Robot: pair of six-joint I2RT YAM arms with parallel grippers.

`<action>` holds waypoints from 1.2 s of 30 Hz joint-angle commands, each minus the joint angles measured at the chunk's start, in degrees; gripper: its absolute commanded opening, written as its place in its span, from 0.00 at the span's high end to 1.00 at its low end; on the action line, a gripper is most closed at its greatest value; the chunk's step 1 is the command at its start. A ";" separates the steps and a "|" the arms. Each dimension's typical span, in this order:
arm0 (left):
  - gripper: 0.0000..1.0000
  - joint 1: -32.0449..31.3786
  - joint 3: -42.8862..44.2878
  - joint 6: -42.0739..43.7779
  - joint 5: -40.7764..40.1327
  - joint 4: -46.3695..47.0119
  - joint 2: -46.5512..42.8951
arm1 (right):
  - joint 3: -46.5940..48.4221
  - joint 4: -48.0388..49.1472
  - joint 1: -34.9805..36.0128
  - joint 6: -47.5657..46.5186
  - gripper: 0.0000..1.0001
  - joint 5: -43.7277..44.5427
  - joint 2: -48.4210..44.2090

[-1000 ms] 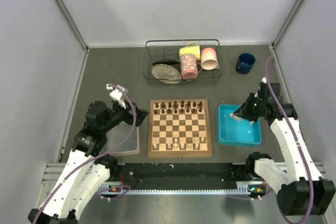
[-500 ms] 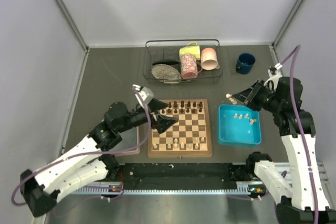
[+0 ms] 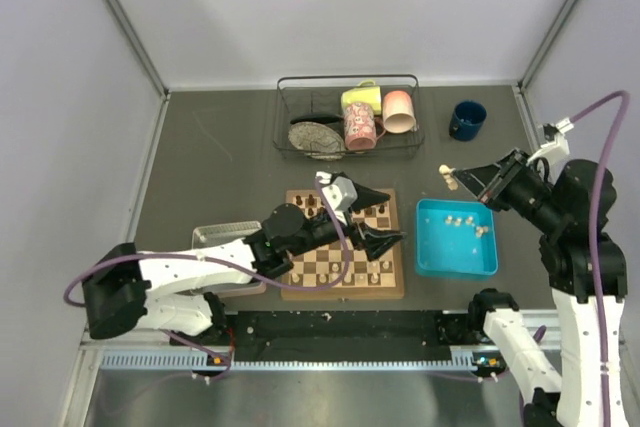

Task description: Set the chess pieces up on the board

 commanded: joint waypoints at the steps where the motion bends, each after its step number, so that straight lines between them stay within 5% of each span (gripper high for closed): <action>1: 0.01 -2.80 5.54 3.26 -4.69 17.66 6.27 | 4.16 2.76 -0.67 1.88 1.00 0.00 -2.13; 9: 0.01 -5.97 12.75 5.02 -8.12 30.58 18.67 | 5.13 2.76 -0.67 4.43 1.00 -0.97 -3.63; 19: 0.05 -6.24 17.94 -0.78 -11.11 34.64 24.65 | 5.92 2.76 -0.67 6.36 1.00 -3.16 -5.74; 36: 0.41 -6.41 21.73 -5.18 -7.06 32.27 26.67 | 4.96 2.85 -0.75 7.42 1.00 -4.75 -7.32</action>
